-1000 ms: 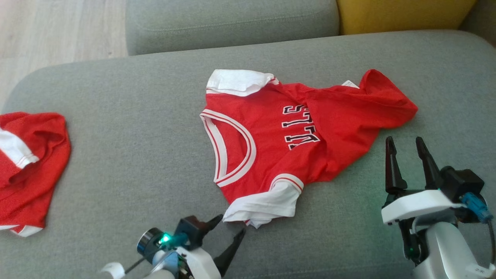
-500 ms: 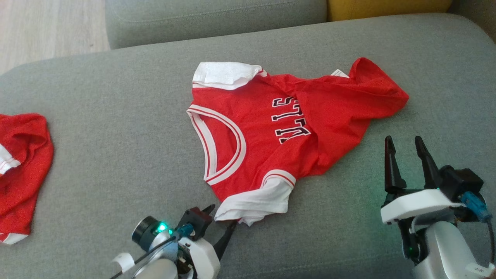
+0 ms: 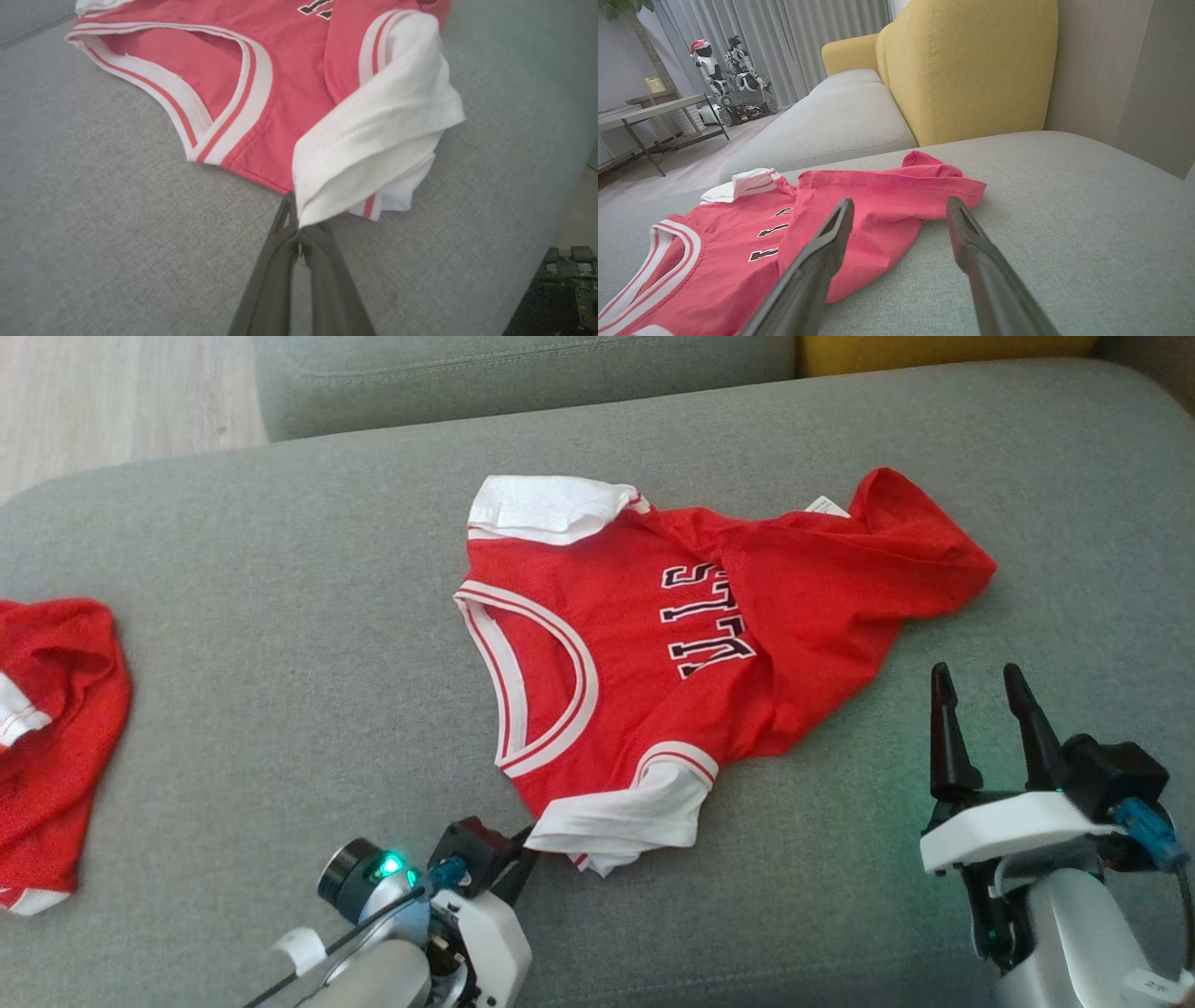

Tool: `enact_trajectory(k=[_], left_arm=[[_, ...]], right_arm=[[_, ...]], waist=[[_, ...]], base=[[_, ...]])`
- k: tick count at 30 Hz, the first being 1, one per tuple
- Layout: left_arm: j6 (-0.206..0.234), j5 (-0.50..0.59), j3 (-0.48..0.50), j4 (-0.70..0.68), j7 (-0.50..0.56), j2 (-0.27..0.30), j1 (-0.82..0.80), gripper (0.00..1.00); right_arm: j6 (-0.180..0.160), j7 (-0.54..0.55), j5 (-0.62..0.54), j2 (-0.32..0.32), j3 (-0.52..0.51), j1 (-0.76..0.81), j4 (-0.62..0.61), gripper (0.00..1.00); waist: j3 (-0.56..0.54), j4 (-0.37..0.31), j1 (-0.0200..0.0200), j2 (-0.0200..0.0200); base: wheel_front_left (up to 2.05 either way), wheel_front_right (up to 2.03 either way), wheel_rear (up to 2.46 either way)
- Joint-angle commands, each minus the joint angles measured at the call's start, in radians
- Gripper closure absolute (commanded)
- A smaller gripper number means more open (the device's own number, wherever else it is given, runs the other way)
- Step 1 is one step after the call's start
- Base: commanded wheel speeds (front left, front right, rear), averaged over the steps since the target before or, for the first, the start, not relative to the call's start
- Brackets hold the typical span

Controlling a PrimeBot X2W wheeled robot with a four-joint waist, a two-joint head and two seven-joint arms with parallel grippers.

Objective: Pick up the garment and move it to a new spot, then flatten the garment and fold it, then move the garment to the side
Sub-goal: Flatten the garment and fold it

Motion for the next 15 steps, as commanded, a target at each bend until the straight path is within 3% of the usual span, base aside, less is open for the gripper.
enact_trajectory(k=[1,15], left_arm=[[0.005,-0.007,0.034,-0.020,-0.013,0.009,-0.047,1.00],[0.092,-0.013,0.095,-0.121,-0.067,0.036,-0.063,1.00]], right_arm=[[-0.001,-0.011,-0.001,-0.004,0.019,-0.040,-0.027,0.00],[-0.001,0.015,-0.030,-0.004,0.026,-0.063,-0.013,0.00]], waist=[[-0.003,0.005,0.0000,0.0000],[-0.041,0.069,0.0000,0.0000]], base=[[0.00,0.00,0.00],[0.00,0.00,0.00]])
